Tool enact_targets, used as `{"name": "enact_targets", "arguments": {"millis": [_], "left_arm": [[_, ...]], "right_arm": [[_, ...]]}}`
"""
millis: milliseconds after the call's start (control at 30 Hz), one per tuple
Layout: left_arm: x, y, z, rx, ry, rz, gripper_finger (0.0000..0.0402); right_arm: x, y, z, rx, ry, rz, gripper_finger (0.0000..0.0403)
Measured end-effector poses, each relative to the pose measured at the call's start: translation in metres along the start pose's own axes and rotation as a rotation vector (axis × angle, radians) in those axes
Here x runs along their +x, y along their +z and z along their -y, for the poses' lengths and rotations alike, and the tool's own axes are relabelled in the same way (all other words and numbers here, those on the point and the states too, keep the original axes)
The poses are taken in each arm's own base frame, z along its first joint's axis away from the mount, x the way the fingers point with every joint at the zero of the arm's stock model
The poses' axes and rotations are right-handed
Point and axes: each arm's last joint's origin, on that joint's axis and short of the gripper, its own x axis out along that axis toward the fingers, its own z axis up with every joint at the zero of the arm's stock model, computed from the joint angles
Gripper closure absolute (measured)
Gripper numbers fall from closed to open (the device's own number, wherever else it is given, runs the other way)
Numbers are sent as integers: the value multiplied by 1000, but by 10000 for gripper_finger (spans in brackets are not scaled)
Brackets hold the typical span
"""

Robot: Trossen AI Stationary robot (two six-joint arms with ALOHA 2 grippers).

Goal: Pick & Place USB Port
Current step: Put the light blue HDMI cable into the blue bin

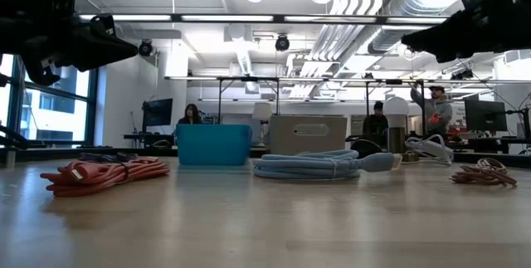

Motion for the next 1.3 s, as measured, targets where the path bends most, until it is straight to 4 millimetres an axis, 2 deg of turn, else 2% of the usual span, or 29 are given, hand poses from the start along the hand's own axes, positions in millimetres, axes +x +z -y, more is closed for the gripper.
{"name": "enact_targets", "arguments": {"millis": [167,333,533,667,800,933,1067,1300], "left_arm": [[0,-1,-1,43,45,-40,383],[0,-2,-1,42,52,-46,383],[0,-3,-1,-16,45,-62,383],[0,-3,0,-76,45,-65,383],[0,-3,0,-98,40,-69,382],[1,-5,1,-204,33,-95,382],[4,-7,3,-259,3,-119,376],[8,-12,6,-306,-33,-170,313]], "right_arm": [[4,8,3,17,-97,-112,369],[20,26,-1,24,-51,-154,329],[51,59,-11,-38,-6,-278,283],[76,83,-22,-85,47,-349,270],[100,97,-34,-100,45,-496,261],[123,97,-52,-143,60,-633,246],[143,97,-72,-186,108,-687,225],[162,93,-99,-236,166,-736,207]]}}
